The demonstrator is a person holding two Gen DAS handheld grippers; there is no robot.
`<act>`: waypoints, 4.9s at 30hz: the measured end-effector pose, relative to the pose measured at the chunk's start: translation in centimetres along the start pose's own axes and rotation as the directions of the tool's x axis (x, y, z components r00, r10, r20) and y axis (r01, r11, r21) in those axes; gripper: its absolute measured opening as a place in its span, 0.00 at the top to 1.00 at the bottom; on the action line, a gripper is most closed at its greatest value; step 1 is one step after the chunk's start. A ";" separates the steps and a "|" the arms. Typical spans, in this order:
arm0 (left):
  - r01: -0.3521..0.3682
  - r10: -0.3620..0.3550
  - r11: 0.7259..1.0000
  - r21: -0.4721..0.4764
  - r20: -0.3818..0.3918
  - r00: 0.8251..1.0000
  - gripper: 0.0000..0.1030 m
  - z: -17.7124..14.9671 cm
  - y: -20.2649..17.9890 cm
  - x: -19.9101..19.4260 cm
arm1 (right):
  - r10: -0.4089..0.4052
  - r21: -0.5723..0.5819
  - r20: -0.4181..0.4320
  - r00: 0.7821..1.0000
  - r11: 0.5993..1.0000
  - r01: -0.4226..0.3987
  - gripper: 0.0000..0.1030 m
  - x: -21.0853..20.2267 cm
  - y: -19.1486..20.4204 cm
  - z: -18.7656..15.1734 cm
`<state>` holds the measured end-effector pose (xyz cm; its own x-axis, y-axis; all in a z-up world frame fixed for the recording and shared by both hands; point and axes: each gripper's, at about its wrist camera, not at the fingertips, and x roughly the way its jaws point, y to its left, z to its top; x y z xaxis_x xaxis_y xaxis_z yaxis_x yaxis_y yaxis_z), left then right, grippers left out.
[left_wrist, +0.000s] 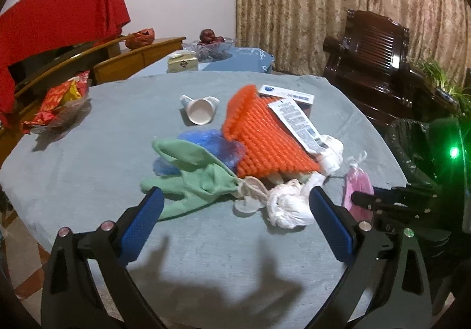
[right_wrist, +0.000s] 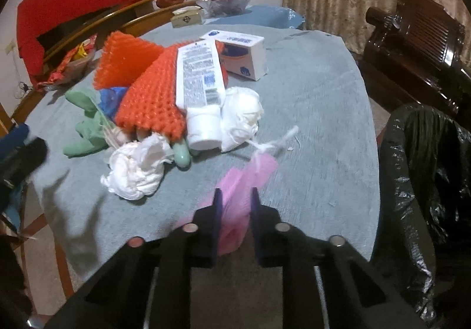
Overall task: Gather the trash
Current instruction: 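Grasp the white tissue with the left gripper while the right gripper lifts the pink bag, then carry tissue and pink bag over the bin and open both grippers, then move both tools back over the table toward the orange net, then grasp the orange mesh net with the left gripper while the right grasps the toothpaste tube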
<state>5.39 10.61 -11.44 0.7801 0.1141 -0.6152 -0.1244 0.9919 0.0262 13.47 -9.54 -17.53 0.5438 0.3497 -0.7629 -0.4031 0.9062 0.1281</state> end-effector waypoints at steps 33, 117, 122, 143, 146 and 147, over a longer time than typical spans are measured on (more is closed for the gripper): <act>0.170 -0.168 0.984 0.053 -0.044 0.985 0.76 0.4 -5.8 1.1 | -0.059 0.086 0.204 0.977 0.995 0.042 0.86 -10.3 -4.4 1.4; 0.028 -0.028 1.000 -0.008 0.008 1.000 0.11 3.7 2.3 3.6 | -0.051 -0.022 0.093 0.994 0.998 0.053 0.22 2.1 1.3 4.3; 0.030 -0.030 0.999 -0.015 -0.001 1.000 0.11 3.5 2.4 4.2 | -0.023 -0.041 0.070 0.997 0.999 0.026 0.44 2.6 1.7 4.3; 0.041 -0.041 0.999 -0.021 -0.002 0.999 0.11 3.5 2.1 5.0 | 0.071 -0.043 0.060 0.996 0.997 -0.068 0.74 2.5 2.2 5.2; 0.040 -0.040 0.999 -0.016 0.011 0.999 0.11 4.0 1.7 5.3 | 0.089 -0.031 0.084 0.992 0.996 -0.087 0.75 1.2 2.1 5.7; 0.038 -0.038 0.999 -0.015 0.015 0.999 0.12 4.2 1.6 5.4 | 0.095 -0.024 0.091 0.991 0.995 -0.093 0.75 1.1 2.0 5.8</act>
<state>11.95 13.06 -11.45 0.7933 0.0773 -0.6039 -0.1035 0.9946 -0.0087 17.52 -5.98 -14.42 0.5678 0.4541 -0.6866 -0.4691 0.8639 0.1833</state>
